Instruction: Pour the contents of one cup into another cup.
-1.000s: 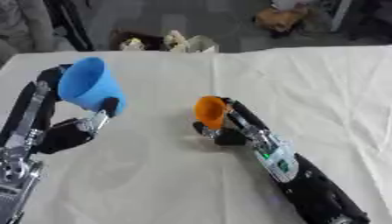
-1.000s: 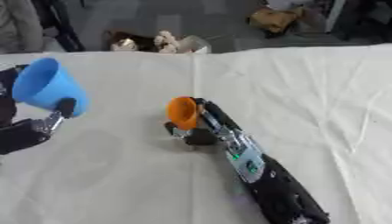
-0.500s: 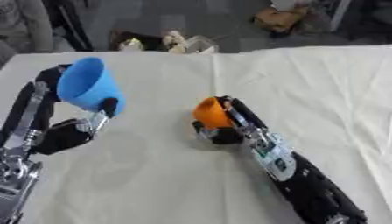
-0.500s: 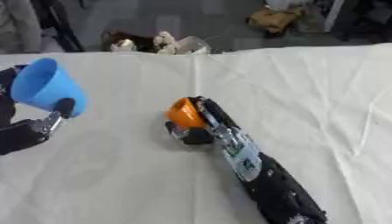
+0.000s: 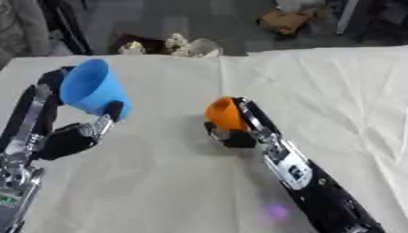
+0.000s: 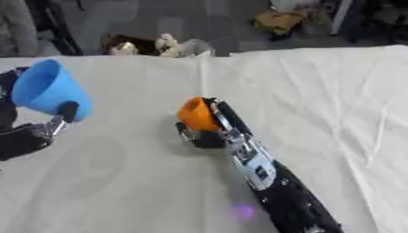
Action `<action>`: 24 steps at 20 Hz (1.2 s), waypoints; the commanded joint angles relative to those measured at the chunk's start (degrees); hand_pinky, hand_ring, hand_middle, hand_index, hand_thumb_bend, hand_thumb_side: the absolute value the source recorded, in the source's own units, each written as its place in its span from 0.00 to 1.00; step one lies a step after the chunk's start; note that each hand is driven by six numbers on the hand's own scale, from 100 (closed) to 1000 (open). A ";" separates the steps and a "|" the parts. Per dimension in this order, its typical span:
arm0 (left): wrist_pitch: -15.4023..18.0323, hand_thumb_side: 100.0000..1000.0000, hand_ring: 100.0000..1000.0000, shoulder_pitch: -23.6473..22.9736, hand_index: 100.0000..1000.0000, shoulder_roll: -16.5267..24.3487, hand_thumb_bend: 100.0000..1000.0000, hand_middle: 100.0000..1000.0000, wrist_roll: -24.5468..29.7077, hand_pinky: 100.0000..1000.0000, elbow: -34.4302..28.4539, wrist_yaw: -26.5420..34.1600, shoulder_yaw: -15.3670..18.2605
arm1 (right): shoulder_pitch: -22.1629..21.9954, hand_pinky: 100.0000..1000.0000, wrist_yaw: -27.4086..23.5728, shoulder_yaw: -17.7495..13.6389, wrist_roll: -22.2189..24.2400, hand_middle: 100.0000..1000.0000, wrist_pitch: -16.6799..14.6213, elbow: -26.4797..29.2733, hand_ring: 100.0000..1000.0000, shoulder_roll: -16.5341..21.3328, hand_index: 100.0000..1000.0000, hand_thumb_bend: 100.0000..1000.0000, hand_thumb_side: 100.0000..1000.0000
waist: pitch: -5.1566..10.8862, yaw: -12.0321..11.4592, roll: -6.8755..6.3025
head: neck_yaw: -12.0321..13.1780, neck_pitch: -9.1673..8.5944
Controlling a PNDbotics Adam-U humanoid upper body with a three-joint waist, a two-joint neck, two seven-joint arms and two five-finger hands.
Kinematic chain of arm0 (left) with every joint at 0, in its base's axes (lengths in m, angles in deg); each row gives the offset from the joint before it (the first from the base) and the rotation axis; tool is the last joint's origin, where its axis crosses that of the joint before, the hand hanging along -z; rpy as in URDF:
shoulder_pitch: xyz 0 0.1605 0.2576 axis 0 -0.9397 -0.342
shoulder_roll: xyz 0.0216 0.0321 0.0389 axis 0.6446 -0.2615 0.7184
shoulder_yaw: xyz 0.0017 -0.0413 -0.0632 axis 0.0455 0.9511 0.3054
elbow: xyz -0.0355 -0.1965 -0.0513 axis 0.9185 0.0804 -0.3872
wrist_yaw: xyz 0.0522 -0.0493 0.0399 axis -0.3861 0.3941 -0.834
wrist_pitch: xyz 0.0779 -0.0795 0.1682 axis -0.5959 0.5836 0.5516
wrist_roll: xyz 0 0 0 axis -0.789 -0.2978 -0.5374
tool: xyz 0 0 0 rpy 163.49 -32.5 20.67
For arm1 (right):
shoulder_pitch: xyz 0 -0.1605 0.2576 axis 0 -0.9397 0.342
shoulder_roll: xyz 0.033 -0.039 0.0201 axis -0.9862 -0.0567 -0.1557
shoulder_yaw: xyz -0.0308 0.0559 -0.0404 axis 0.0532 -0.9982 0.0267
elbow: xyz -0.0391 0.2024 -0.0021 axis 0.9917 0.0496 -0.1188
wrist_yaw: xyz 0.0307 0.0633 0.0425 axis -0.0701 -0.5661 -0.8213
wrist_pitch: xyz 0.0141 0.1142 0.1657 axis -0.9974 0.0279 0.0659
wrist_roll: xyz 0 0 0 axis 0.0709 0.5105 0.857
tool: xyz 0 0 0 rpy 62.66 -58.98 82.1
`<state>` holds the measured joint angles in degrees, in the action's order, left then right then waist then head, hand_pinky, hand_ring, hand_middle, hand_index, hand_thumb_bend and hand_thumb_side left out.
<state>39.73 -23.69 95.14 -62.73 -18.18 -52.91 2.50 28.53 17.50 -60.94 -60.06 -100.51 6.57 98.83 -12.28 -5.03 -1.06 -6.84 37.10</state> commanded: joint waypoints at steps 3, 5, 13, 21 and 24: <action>-0.34 0.11 0.63 0.73 0.48 2.16 0.00 0.09 0.24 0.34 -1.68 0.61 1.50 | -0.47 0.70 -4.26 -0.17 -1.31 0.17 0.87 5.77 0.34 1.98 0.55 0.00 0.30 | 1.40 0.42 -0.04 | 0.36 -0.74; -0.63 0.11 0.63 1.03 0.48 3.18 0.00 0.09 0.84 0.35 -2.22 0.62 1.80 | -1.11 0.70 -5.16 0.21 -1.25 0.17 1.11 7.31 0.35 2.26 0.55 0.00 0.30 | 1.49 0.54 -0.11 | 0.39 -0.74; -2.35 0.12 0.61 3.89 0.47 11.22 0.00 0.09 6.51 0.35 -6.50 1.60 1.39 | -2.89 0.70 -4.21 4.97 3.38 0.17 -0.19 12.50 0.36 2.26 0.55 0.00 0.28 | 1.93 0.97 -0.94 | 0.23 -0.72; -3.30 0.13 0.61 7.34 0.47 16.02 0.00 0.09 11.31 0.35 -5.70 0.31 -0.61 | -3.36 0.70 -3.89 10.45 11.19 0.17 -2.70 17.20 0.36 1.82 0.53 0.00 0.29 | 2.27 1.48 -1.47 | 0.16 -0.78; -2.95 0.14 0.61 8.63 0.47 16.48 0.00 0.09 13.62 0.35 -4.17 -1.77 -1.61 | -3.26 0.71 -5.00 11.61 13.14 0.17 -3.09 19.05 0.36 1.82 0.53 0.00 0.29 | 2.39 1.71 -1.55 | 0.23 -0.82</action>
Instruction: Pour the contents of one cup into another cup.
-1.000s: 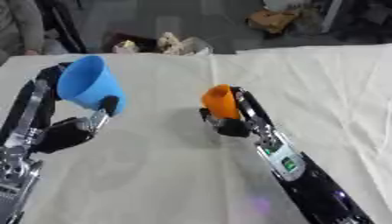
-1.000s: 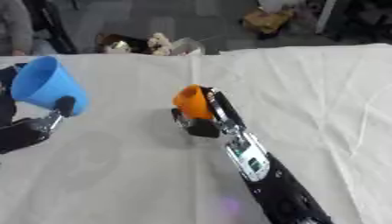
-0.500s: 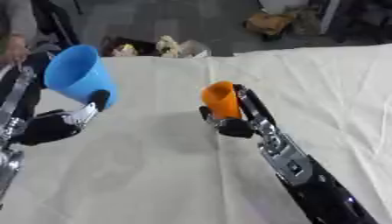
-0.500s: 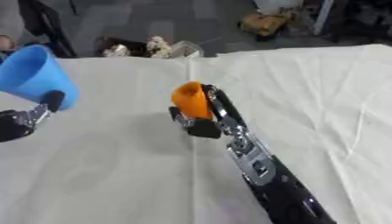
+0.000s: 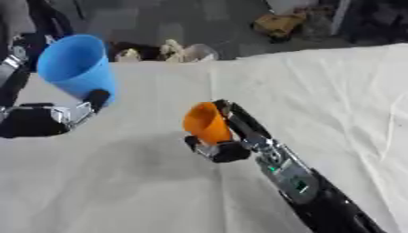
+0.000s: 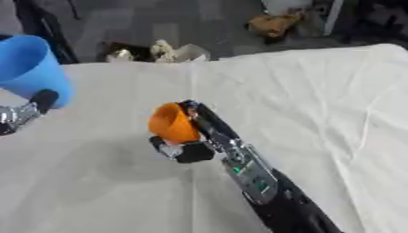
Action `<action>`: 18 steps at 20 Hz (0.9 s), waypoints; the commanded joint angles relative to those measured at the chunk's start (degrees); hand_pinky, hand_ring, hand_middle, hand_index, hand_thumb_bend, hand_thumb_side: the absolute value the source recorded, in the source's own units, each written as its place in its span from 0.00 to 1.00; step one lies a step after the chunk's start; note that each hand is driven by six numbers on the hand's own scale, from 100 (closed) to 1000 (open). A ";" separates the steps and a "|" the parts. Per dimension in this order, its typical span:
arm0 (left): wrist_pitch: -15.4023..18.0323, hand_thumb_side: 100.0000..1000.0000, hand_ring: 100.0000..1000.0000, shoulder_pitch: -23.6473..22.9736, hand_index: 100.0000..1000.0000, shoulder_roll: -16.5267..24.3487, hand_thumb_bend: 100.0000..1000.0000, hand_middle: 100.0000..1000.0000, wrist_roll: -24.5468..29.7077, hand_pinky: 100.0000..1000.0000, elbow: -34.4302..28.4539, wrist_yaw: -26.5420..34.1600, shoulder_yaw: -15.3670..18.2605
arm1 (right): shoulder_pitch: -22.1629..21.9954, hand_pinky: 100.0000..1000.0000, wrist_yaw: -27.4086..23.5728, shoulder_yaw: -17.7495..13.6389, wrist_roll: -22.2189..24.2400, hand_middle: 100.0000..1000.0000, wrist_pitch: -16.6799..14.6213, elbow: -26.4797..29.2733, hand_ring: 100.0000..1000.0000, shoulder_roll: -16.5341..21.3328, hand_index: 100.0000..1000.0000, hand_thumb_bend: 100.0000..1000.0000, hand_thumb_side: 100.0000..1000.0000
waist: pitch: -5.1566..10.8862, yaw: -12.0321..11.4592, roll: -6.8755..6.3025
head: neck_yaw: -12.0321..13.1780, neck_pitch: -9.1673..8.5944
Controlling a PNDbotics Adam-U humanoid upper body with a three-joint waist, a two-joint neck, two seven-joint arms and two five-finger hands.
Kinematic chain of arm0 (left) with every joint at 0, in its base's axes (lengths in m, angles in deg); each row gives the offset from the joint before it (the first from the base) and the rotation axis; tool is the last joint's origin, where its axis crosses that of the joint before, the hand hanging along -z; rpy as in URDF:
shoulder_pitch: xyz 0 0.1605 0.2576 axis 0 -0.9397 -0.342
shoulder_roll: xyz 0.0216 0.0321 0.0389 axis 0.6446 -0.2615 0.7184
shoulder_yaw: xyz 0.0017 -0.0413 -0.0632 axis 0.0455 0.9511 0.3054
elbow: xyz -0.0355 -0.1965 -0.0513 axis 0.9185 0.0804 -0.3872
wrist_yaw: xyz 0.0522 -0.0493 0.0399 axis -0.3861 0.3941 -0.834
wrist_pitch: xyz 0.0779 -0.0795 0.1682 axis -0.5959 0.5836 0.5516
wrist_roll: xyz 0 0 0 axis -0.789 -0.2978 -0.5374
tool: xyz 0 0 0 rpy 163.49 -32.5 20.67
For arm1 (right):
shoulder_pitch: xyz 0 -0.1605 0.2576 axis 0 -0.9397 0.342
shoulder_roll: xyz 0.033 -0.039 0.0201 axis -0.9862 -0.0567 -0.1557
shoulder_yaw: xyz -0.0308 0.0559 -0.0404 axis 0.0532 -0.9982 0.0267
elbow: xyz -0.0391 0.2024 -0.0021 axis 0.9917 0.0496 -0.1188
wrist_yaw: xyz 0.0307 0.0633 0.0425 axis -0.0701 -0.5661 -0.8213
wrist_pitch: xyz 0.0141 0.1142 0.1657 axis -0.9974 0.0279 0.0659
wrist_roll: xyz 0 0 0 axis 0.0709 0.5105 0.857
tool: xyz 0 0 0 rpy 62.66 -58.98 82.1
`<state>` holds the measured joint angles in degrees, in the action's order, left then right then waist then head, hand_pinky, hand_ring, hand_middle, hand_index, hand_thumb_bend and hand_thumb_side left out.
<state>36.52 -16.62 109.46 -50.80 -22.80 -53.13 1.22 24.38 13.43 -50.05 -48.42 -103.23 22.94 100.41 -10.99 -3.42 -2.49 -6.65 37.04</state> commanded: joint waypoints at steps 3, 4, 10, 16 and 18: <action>0.99 0.14 0.60 2.96 0.47 2.42 0.00 0.09 4.07 0.35 2.41 -3.83 -1.36 | 1.06 0.71 -2.24 1.58 3.04 0.17 -0.27 4.57 0.36 0.35 0.53 0.00 0.28 | 1.16 0.38 -0.17 | 0.13 -0.75; 1.25 0.14 0.60 3.42 0.47 2.44 0.00 0.09 4.72 0.35 3.04 -4.48 -1.69 | 1.12 0.71 -2.58 1.80 3.48 0.17 -0.18 5.06 0.36 0.40 0.53 0.00 0.28 | 1.17 0.44 -0.19 | 0.14 -0.74; 3.27 0.15 0.57 6.59 0.46 2.50 0.00 0.09 9.70 0.35 5.49 -8.70 -3.97 | 1.38 0.71 -3.52 2.27 5.03 0.17 0.16 5.61 0.36 0.22 0.53 0.00 0.29 | 1.31 0.53 -0.45 | 0.10 -0.59; 4.88 0.15 0.54 9.69 0.45 1.83 0.00 0.09 12.81 0.34 5.84 -11.42 -5.35 | 1.01 0.71 -3.86 2.49 5.57 0.17 -0.09 2.50 0.36 -0.59 0.53 0.00 0.31 | 1.45 -0.07 -0.88 | -0.22 -0.53; 5.44 0.15 0.52 10.81 0.45 1.68 0.00 0.09 13.78 0.34 5.34 -12.32 -5.77 | 1.02 0.71 -3.67 2.46 5.70 0.17 -0.31 1.23 0.36 -0.89 0.53 0.00 0.32 | 1.52 -0.34 -1.02 | -0.35 -0.52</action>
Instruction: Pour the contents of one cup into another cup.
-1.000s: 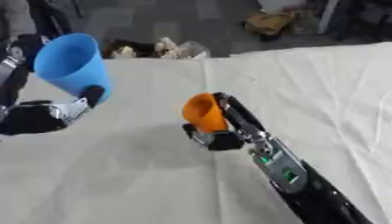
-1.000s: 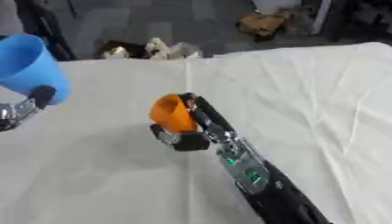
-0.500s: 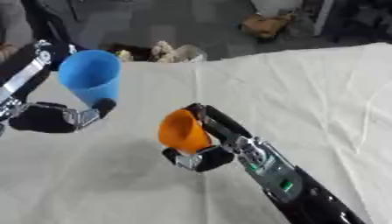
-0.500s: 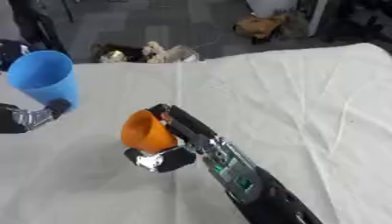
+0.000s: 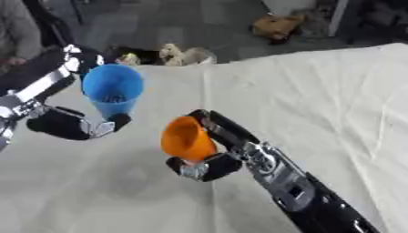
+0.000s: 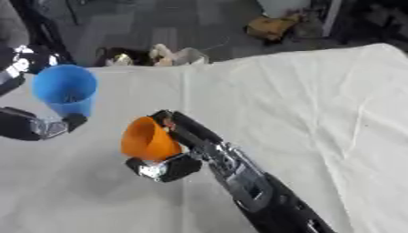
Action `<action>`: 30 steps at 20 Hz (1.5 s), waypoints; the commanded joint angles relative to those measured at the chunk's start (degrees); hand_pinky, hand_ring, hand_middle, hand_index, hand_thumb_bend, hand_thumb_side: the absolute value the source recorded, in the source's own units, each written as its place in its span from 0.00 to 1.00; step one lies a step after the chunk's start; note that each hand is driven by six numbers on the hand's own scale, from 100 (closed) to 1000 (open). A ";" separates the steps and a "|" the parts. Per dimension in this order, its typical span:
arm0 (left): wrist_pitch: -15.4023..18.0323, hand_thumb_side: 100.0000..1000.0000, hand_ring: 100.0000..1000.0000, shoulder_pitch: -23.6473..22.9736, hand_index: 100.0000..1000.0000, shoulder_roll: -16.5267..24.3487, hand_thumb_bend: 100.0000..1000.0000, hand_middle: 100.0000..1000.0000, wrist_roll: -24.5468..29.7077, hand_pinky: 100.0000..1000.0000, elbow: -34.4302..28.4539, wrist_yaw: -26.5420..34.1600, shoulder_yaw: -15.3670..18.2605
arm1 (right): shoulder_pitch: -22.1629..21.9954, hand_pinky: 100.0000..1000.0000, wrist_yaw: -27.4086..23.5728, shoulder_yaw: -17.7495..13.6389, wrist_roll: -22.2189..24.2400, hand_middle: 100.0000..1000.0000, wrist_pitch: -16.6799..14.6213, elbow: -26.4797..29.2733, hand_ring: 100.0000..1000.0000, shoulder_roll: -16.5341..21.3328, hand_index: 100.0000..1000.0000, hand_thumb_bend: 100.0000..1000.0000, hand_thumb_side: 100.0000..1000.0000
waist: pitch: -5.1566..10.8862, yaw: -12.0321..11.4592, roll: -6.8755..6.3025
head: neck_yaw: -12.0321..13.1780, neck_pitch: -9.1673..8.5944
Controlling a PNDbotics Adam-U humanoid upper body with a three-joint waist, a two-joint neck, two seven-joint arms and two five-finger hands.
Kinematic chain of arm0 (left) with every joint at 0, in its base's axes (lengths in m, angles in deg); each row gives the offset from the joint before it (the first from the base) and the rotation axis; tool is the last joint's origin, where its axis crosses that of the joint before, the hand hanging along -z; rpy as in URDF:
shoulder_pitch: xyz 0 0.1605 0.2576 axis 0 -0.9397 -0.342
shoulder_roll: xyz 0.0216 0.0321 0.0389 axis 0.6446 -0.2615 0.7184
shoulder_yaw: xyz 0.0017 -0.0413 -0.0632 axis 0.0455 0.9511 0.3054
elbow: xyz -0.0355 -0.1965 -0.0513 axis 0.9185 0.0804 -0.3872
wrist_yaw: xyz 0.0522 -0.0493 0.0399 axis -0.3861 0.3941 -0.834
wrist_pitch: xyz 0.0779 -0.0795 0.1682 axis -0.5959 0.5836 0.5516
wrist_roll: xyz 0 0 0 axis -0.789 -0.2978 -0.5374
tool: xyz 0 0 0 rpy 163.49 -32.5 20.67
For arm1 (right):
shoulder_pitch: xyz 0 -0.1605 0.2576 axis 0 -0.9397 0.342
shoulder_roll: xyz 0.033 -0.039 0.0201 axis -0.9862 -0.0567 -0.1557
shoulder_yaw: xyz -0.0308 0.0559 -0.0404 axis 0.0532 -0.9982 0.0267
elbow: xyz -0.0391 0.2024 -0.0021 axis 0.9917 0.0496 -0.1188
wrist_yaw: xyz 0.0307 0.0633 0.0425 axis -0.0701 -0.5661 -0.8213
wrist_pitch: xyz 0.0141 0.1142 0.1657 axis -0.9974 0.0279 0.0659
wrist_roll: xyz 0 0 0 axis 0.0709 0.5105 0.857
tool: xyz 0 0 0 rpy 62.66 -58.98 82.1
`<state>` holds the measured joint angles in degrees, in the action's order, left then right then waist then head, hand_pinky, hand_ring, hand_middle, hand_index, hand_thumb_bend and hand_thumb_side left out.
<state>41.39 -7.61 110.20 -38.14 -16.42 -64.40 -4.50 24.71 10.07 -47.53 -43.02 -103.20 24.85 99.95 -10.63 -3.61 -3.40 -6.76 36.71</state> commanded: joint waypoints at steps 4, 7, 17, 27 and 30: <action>2.29 0.16 0.49 3.74 0.44 0.67 0.00 0.09 3.74 0.35 -1.85 -3.82 -0.79 | 0.74 0.71 0.15 -0.27 0.07 0.17 -0.81 -2.54 0.36 -0.88 0.53 0.00 0.32 | 1.27 -0.39 -0.27 | -0.30 -0.24; 4.02 0.17 0.47 4.94 0.44 0.39 0.00 0.09 6.15 0.36 -2.10 -6.23 -1.43 | 0.82 0.71 0.38 -0.31 -0.02 0.17 -1.09 -3.13 0.36 -1.00 0.53 0.00 0.32 | 1.29 -0.35 -0.32 | -0.25 -0.38; 8.90 0.18 0.43 7.49 0.36 -1.51 0.00 0.10 12.05 0.38 0.14 -14.13 -3.11 | 0.94 0.71 0.33 -0.17 0.01 0.17 -1.48 -3.43 0.36 -1.30 0.53 0.00 0.32 | 1.26 0.11 -0.48 | -0.08 -0.42; 11.98 0.18 0.40 9.38 0.32 -3.89 0.00 0.09 10.46 0.42 3.65 -21.54 -3.97 | 1.03 0.71 0.27 -0.05 0.13 0.17 -1.57 -3.33 0.36 -1.49 0.53 0.00 0.32 | 1.33 0.81 -0.61 | 0.11 -0.51; 13.62 0.18 0.38 9.76 0.33 -4.11 0.00 0.09 9.75 0.44 2.99 -24.84 -4.21 | 0.99 0.71 0.28 -0.08 0.10 0.17 -1.58 -3.38 0.36 -1.51 0.53 0.00 0.32 | 1.35 0.93 -0.69 | 0.12 -0.50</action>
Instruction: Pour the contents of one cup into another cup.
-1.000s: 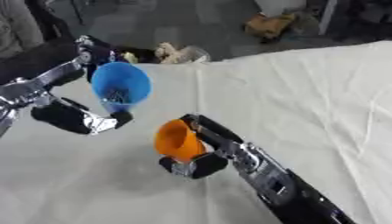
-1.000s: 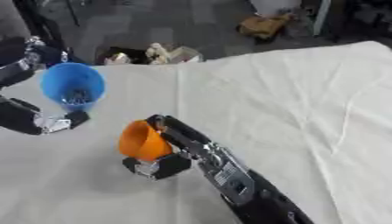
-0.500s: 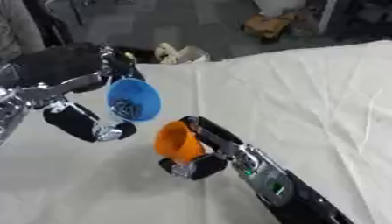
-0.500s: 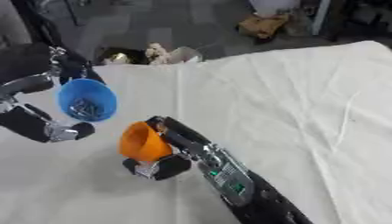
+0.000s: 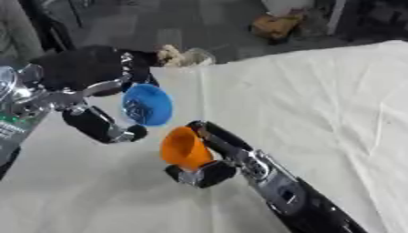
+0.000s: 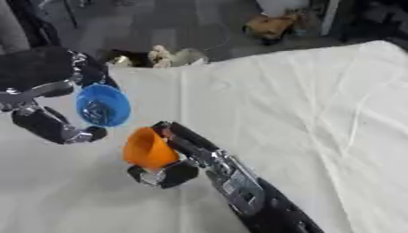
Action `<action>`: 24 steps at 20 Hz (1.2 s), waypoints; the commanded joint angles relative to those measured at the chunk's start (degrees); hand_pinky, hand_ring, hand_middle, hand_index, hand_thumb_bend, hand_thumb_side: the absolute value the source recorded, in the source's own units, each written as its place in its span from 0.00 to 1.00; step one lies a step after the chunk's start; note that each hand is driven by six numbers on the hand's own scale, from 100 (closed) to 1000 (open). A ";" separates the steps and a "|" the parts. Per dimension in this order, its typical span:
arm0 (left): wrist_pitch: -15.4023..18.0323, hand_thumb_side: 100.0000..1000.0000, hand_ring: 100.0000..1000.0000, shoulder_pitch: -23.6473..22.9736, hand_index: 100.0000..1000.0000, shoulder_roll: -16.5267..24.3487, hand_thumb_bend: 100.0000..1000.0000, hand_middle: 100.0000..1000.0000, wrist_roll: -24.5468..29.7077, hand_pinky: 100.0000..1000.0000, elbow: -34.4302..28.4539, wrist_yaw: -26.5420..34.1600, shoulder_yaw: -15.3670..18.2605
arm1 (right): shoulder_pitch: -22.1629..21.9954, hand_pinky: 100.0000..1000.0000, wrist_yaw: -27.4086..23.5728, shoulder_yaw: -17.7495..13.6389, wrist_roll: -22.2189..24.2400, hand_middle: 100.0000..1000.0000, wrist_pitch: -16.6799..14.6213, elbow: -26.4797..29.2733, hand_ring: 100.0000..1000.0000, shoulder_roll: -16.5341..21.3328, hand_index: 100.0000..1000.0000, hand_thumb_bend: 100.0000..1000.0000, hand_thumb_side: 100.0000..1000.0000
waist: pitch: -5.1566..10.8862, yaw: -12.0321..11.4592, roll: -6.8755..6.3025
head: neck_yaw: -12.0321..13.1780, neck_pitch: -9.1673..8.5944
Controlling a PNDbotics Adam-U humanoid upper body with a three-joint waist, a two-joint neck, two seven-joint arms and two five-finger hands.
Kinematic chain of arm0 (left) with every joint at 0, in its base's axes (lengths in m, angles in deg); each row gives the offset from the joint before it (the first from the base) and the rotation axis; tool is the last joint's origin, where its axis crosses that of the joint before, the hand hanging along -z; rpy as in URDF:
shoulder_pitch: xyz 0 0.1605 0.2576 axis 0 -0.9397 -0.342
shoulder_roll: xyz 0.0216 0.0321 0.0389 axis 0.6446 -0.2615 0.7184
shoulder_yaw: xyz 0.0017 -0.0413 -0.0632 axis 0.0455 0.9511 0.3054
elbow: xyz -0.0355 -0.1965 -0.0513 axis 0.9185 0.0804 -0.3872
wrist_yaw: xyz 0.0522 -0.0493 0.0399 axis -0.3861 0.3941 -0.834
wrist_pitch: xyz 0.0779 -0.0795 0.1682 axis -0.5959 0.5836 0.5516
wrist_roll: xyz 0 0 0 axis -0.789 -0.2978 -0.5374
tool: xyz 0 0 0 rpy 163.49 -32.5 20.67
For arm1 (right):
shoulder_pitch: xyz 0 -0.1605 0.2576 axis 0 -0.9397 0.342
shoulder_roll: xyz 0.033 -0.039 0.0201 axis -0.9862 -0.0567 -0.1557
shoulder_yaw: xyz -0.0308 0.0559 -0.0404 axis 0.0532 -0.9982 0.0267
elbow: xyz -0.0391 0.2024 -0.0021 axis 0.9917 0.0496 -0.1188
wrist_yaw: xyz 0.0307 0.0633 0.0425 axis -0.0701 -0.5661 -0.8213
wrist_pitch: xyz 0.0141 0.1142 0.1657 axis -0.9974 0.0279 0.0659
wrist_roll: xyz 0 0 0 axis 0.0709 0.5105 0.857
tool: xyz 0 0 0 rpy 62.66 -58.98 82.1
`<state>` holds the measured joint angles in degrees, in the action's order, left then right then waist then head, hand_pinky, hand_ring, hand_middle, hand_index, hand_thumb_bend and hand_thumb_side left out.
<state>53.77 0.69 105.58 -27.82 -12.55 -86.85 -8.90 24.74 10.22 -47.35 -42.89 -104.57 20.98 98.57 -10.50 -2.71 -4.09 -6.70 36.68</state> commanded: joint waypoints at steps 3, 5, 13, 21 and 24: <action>2.49 0.19 0.37 1.65 0.33 0.22 0.00 0.09 -1.10 0.45 -1.32 -5.09 -0.09 | 0.94 0.70 0.16 -0.31 -0.25 0.17 -0.12 0.46 0.36 -0.20 0.53 0.00 0.32 | 1.22 0.12 -0.05 | 0.08 -0.50; 3.27 0.19 0.36 1.81 0.33 0.08 0.00 0.09 -1.47 0.46 -1.60 -6.99 -0.22 | 0.93 0.70 0.23 -0.27 -0.39 0.17 -0.03 0.45 0.35 -0.22 0.53 0.00 0.32 | 1.22 0.16 -0.07 | 0.05 -0.51; 6.08 0.19 0.32 2.12 0.34 -0.37 0.00 0.09 -3.41 0.47 -2.38 -13.49 -0.94 | 0.85 0.70 0.40 -0.41 -0.76 0.18 0.11 0.33 0.35 -0.31 0.52 0.00 0.32 | 1.20 0.32 -0.18 | 0.08 -0.47; 7.48 0.19 0.28 1.63 0.34 0.05 0.00 0.10 -6.45 0.47 -3.99 -19.55 -1.77 | 0.66 0.70 0.21 -0.57 -0.92 0.18 0.18 0.44 0.35 -0.04 0.52 0.00 0.32 | 1.20 0.22 -0.16 | -0.05 -0.47; 7.82 0.19 0.27 1.29 0.35 0.32 0.00 0.10 -7.70 0.48 -4.28 -21.57 -2.11 | 0.63 0.70 0.18 -0.64 -1.02 0.18 0.28 0.47 0.35 0.03 0.52 0.00 0.32 | 1.23 0.15 -0.16 | -0.17 -0.47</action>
<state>61.52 1.20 104.62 -34.78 -15.80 -107.48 -11.34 24.71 10.41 -47.39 -43.67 -104.29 20.69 98.52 -10.49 -2.45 -4.32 -6.74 36.68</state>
